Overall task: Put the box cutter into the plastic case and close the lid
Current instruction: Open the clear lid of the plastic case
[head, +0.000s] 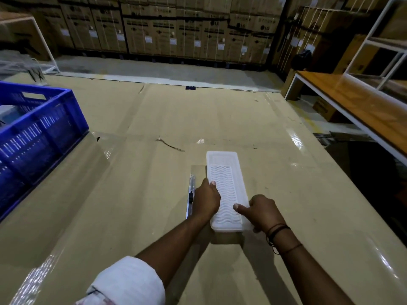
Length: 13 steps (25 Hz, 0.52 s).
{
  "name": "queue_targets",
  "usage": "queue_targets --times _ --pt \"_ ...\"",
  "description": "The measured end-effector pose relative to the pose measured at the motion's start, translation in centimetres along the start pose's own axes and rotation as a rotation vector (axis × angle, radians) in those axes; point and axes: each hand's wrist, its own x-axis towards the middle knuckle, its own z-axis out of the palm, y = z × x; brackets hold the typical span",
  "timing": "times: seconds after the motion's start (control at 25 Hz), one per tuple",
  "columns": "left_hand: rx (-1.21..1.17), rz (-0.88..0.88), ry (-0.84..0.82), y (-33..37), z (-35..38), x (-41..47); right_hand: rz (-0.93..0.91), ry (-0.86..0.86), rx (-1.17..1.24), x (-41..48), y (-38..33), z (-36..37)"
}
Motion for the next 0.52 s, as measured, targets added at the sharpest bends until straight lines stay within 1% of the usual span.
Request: queue_targets --times 0.08,0.24,0.4,0.52 --pt "-0.009 -0.006 0.010 0.0 0.1 -0.1 0.017 -0.015 0.028 0.1 -0.2 -0.2" --pt "-0.029 -0.024 0.020 -0.2 0.6 0.0 0.013 -0.020 -0.080 -0.2 -1.2 -0.7" --pt "-0.110 -0.069 0.021 -0.3 1.2 0.2 0.001 -0.081 -0.146 -0.3 -1.8 -1.3" --pt "-0.128 -0.079 0.022 -0.2 1.1 0.1 -0.017 -0.110 -0.173 -0.6 -2.5 -1.8"
